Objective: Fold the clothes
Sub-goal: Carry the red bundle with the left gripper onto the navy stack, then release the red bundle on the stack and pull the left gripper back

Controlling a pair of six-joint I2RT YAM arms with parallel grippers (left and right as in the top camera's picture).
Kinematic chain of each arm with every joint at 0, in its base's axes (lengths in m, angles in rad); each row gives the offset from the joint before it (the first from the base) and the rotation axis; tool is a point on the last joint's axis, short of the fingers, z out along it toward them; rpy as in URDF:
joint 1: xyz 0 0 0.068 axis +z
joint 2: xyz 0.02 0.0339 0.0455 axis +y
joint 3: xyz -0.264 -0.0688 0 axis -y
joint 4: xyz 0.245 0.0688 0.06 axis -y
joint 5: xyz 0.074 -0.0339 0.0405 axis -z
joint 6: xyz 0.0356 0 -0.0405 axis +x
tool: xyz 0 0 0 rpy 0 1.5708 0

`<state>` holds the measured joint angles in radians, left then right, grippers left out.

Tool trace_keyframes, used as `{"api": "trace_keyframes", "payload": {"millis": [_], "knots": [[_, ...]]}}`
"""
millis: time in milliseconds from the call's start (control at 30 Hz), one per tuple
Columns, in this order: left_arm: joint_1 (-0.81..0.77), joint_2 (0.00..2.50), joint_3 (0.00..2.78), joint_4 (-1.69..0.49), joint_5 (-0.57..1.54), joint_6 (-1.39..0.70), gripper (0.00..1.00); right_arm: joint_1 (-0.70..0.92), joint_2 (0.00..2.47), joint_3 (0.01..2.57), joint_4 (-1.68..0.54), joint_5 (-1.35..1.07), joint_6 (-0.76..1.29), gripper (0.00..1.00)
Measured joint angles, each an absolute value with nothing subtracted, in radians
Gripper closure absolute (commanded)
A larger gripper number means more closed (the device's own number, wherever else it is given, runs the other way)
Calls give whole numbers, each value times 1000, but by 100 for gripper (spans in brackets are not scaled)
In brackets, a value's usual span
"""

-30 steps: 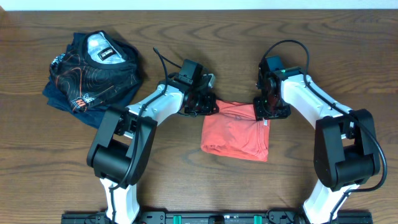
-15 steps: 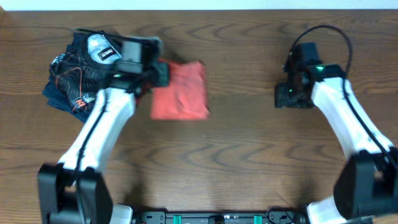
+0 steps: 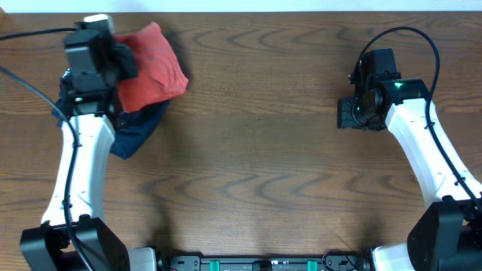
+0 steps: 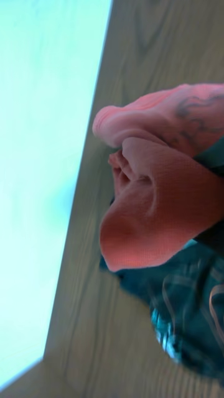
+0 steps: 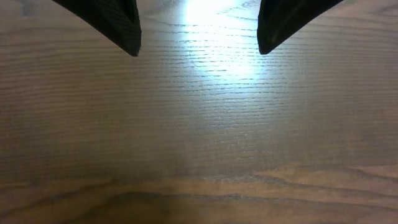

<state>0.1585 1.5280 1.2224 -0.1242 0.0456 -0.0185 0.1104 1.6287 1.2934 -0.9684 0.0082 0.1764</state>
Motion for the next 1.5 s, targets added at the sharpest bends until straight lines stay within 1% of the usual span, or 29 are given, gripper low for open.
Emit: {"api": "trace_keyframes", "payload": {"millis": [133, 300, 500, 533, 600, 633, 667, 733, 767, 867, 933, 1100, 1200, 1233, 1300, 1333, 1367, 1433, 1500], "knots": [[228, 1528, 1222, -92, 46, -22, 94, 110, 1629, 1293, -968, 9, 176, 42], [278, 1528, 1222, -58, 52, -41, 94, 110, 1629, 1293, -968, 9, 176, 42], [345, 1530, 1222, -67, 52, -75, 94, 110, 1629, 1293, -968, 9, 176, 42], [355, 1533, 1222, -73, 53, -78, 92, 110, 1629, 1293, -968, 9, 176, 42], [369, 1543, 1222, -87, 52, -81, 83, 110, 1629, 1293, -968, 9, 176, 42], [374, 1549, 1222, -93, 52, -81, 72, 110, 1629, 1293, -968, 9, 176, 42], [379, 1556, 1222, -100, 53, -81, 59, 110, 1629, 1293, -968, 9, 176, 42], [386, 1569, 1222, -118, 51, -84, 44, 110, 1629, 1293, -968, 9, 176, 42], [391, 1575, 1222, -131, 51, -80, 39, 110, 1629, 1293, -968, 9, 176, 42], [406, 1578, 1222, -157, 45, -86, 32, 110, 1629, 1293, -968, 9, 176, 41], [421, 1578, 1222, -160, 44, -88, 30, 110, 1629, 1293, -968, 9, 176, 40], [442, 1578, 1222, -181, 44, -90, 30, 110, 1629, 1293, -960, 9, 176, 38], [441, 1578, 1222, -198, 56, -90, 30, 110, 1629, 1293, -950, 9, 177, 34], [438, 1578, 1222, -208, 67, -90, 29, 110, 1629, 1293, -945, 9, 178, 32], [429, 1578, 1222, -228, 96, -89, 29, 110, 1629, 1293, -931, 9, 179, 18], [421, 1578, 1222, -239, 107, -87, 28, 110, 1629, 1293, -921, 8, 178, 8], [409, 1577, 1223, -255, 119, -80, 24, 110, 1629, 1293, -908, 8, 183, 1], [370, 1575, 1223, -302, 133, -57, 18, 110, 1629, 1293, -876, -6, 181, 1], [313, 1573, 1224, -358, 144, -38, 10, 110, 1629, 1293, -846, -26, 179, 1]]}}
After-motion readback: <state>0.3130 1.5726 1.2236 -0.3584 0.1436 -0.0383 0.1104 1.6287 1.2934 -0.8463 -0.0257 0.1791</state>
